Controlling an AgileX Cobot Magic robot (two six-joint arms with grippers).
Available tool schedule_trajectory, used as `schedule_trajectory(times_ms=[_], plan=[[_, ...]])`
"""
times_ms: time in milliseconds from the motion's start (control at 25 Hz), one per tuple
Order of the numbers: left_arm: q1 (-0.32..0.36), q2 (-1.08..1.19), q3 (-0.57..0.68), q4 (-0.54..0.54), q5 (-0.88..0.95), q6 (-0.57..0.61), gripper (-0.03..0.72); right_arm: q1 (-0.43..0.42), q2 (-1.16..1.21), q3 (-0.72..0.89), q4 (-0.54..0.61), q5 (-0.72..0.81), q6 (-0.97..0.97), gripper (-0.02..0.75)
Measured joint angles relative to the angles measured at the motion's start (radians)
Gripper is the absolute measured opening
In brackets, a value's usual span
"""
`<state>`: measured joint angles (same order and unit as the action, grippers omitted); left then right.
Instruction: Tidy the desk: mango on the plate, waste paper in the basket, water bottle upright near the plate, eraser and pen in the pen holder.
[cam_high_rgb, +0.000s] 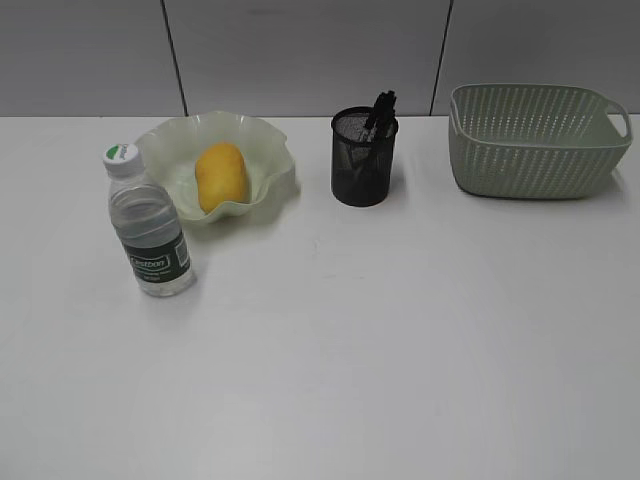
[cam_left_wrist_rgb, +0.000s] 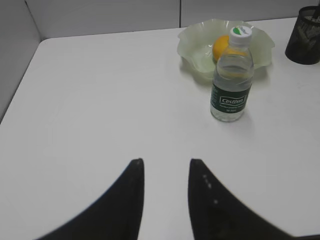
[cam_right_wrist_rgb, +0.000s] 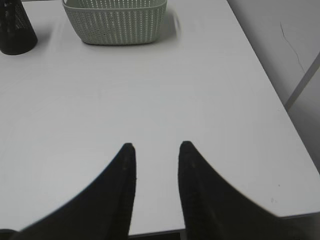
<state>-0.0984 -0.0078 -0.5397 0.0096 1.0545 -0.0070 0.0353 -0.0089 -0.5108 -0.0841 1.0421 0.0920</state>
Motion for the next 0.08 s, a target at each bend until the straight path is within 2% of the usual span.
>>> schedule_trajectory(times_ms=[80], plan=[[0.0,0.0,0.0,0.0,0.0,0.0,0.23,0.0,-0.001,0.0,0.0,0.0,0.0,0.247]])
